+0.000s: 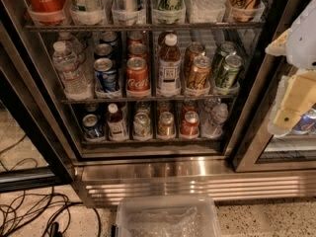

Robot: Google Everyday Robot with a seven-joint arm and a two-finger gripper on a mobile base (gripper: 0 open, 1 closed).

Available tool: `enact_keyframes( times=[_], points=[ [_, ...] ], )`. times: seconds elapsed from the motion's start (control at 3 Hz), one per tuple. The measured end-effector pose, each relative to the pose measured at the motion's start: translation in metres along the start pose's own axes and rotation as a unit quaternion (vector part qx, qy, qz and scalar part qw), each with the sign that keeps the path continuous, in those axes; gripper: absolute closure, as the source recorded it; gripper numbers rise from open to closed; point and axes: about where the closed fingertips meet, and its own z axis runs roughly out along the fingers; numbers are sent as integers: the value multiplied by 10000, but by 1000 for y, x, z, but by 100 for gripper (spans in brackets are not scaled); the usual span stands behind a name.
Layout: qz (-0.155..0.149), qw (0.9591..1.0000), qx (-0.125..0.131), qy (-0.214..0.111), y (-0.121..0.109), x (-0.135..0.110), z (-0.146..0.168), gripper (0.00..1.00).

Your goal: Pick pepsi can from bottom shelf of fridge

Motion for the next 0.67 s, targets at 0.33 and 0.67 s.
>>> enact_keyframes(
  times=[0.33, 0.67],
  points=[
    [0, 10000, 0, 0, 0, 0, 0, 0],
    [-21, 9998, -185, -64, 14, -13, 29, 0]
  ],
)
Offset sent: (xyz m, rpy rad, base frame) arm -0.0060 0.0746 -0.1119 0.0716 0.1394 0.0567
